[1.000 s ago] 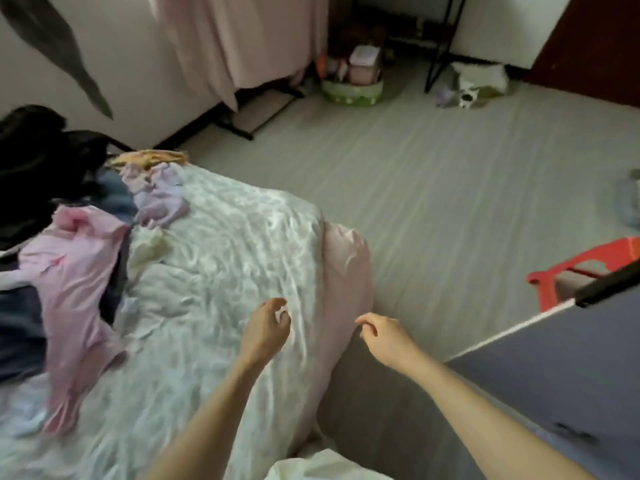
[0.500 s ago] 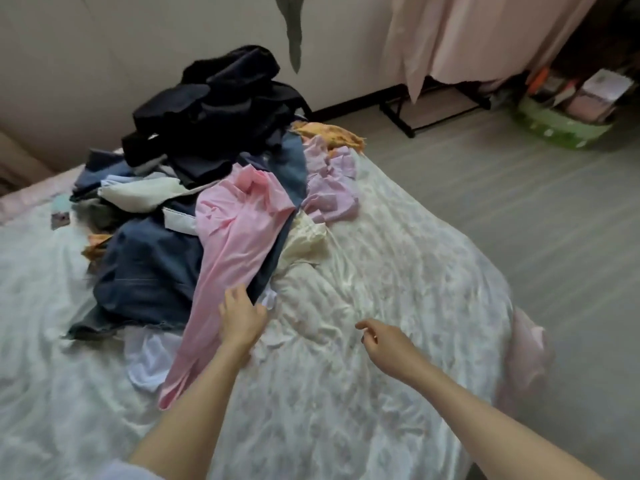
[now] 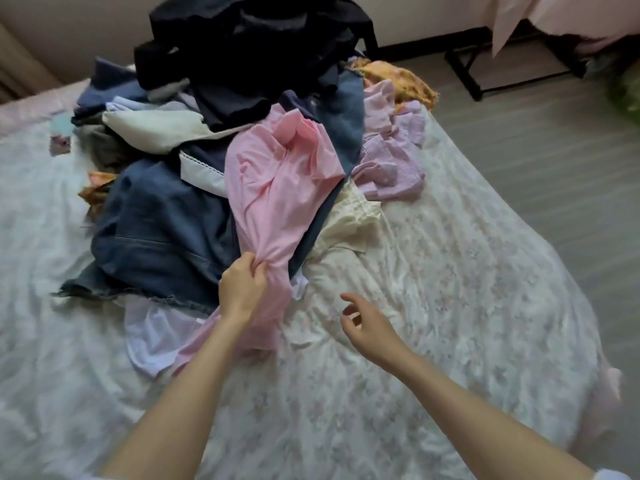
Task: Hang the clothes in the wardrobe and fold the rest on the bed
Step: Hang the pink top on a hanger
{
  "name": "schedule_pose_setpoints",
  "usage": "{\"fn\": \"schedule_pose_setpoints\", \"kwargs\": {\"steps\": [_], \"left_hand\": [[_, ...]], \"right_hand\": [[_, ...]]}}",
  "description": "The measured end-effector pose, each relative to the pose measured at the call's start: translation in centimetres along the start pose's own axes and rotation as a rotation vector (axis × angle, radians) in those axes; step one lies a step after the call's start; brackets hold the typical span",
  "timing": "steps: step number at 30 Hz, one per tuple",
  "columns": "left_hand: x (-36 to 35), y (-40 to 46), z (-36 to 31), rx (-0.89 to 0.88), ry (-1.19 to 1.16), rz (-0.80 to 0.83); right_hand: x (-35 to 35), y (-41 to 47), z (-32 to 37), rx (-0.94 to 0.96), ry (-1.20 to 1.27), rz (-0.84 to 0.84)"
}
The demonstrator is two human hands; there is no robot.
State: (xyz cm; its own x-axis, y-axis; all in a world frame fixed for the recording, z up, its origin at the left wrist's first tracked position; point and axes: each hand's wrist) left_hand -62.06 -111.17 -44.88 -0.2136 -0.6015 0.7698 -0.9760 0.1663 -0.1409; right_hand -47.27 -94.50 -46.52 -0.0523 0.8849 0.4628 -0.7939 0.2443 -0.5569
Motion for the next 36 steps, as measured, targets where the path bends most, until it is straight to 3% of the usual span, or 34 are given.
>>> {"fn": "schedule_pose_setpoints", "kwargs": {"steps": [3, 5, 8, 11, 14, 16, 19, 21, 27, 31, 36], "left_hand": [[1.4, -2.3, -4.7, -0.045, -0.351, 0.083], [1.4, -4.1, -8.1, 0.015, -0.635, 0.191], [0.4, -7.3, -12.7, 0.131, -0.941, 0.4], [-0.8, -10.4, -16.5, 0.054, -0.853, 0.432], [-2.0, -12.8, -19.1, -0.231, -0.478, 0.323], [-2.9, -14.8, -21.2, -0.481, -0.368, 0.335], [-4.5, -19.0, -25.3, -1.031, -0.19, 0.644], [-5.5, -21.8, -28.4, -1.273, -0.048, 0.737], [-5.5, -35.7, -37.4, -1.224, -0.336, 0.959], [-5.9, -45.9, -41.0, -1.077, -0.403, 1.148], [-6.5, -57.0, -41.8, -0.951, -0.407, 1.457]], "right_hand": [[-0.4, -1.8, 1.6, 0.087, 0.193, 0.106], [-0.2, -3.3, 2.5, 0.151, 0.321, 0.102], [2.1, -5.4, 3.0, 0.09, 0.536, -0.135], [6.4, -8.6, 1.4, -0.012, 0.593, -0.449], [11.0, -13.3, -1.7, -0.05, 0.558, -0.602], [13.9, -17.2, -3.5, -0.03, 0.479, -0.66], [18.1, -24.1, -5.8, 0.0, 0.388, -0.754], [20.2, -28.3, -7.2, -0.027, 0.341, -0.798], [22.5, -45.1, -12.0, -0.038, 0.455, -1.078], [19.5, -54.9, -15.8, -0.054, 0.491, -1.076], [15.4, -64.1, -20.9, -0.379, 0.39, -1.209]]}}
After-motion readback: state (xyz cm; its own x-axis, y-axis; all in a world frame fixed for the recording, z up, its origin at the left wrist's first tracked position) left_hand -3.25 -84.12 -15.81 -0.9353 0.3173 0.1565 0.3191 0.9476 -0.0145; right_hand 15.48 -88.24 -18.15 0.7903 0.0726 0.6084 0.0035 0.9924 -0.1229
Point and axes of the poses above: each hand's wrist, its own y-axis towards the middle knuckle, its own x-axis out of the back of the hand, z = x × y, and after that the axes turned 3 degrees about -x, right-handed
